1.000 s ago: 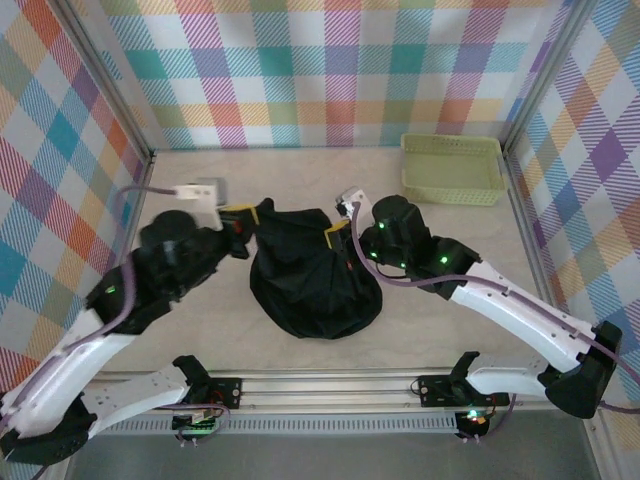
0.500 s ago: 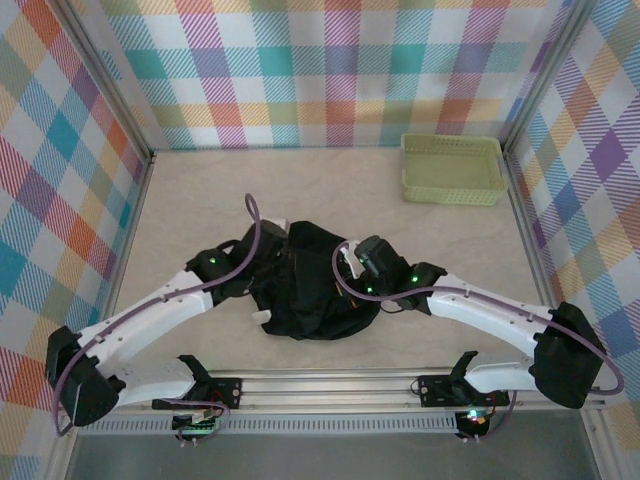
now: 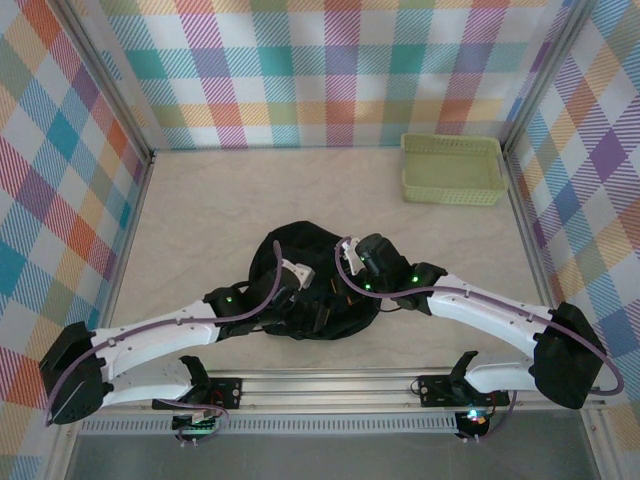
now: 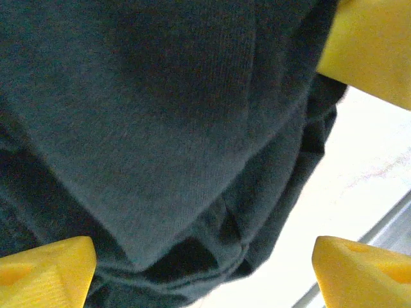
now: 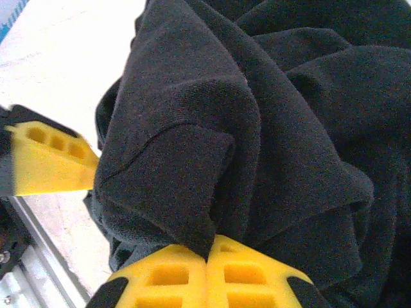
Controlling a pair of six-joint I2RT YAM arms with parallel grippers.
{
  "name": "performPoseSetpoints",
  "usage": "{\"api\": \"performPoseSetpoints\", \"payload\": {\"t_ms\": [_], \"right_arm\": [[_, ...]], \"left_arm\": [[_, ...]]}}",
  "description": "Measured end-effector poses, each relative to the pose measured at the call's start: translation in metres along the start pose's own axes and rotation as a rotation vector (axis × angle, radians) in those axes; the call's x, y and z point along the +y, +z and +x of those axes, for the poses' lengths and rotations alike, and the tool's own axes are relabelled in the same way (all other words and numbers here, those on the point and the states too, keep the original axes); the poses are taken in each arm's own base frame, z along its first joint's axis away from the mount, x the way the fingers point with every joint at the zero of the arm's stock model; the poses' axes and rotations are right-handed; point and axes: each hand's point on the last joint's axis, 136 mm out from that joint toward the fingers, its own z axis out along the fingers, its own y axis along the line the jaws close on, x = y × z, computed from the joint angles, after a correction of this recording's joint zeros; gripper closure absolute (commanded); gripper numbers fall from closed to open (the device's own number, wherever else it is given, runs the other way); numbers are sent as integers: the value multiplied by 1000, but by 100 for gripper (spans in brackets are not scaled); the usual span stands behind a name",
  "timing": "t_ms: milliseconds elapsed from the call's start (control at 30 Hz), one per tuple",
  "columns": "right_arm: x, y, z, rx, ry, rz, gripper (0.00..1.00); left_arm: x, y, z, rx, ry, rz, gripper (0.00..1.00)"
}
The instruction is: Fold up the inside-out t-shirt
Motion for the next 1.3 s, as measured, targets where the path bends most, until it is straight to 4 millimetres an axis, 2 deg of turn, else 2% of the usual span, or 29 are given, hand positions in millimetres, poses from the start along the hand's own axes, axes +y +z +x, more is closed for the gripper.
{"api": "performPoseSetpoints", "payload": {"t_ms": [67, 200, 267, 333, 467, 600, 667, 733, 800, 900, 1033, 1133, 1267, 1300], "right_arm": [[2, 0, 0, 3, 6, -14, 93], [3, 0, 0, 3, 24, -17, 71], [1, 0, 0, -1, 30, -5, 66], [-3, 0, -2, -6, 31, 7, 59], [-3, -1, 3, -22, -2, -5, 48], [-6, 7, 21, 6, -40, -6, 45], [-9, 13, 25, 19, -50, 15, 53], [-16, 21, 29, 35, -49, 57, 72], [-26, 25, 30, 39, -45, 107, 83], [-36, 22, 22, 4, -39, 173, 98], [-47, -1, 4, -73, -25, 225, 100], [-59, -26, -13, -144, 9, 252, 100], [-69, -40, -17, -165, 43, 254, 100], [-72, -39, -15, -158, 54, 256, 94]], "left_arm": [[3, 11, -3, -7, -9, -26, 34], [17, 27, -2, -4, -32, -110, 79], [22, 27, -4, -17, -40, -135, 91], [27, 25, -10, -40, -68, -146, 97], [34, 13, -21, -96, -119, -125, 100], [37, -3, -25, -142, -143, -90, 100], [36, -9, -29, -160, -149, -73, 100], [34, -15, -31, -177, -149, -56, 100], [32, -20, -31, -187, -146, -42, 100], [31, -28, -35, -213, -142, -28, 100], [33, -36, -38, -236, -140, -27, 100], [36, -36, -35, -230, -138, -23, 100], [29, -32, -32, -215, -132, 18, 100], [26, -29, -33, -211, -129, 35, 100]]}}
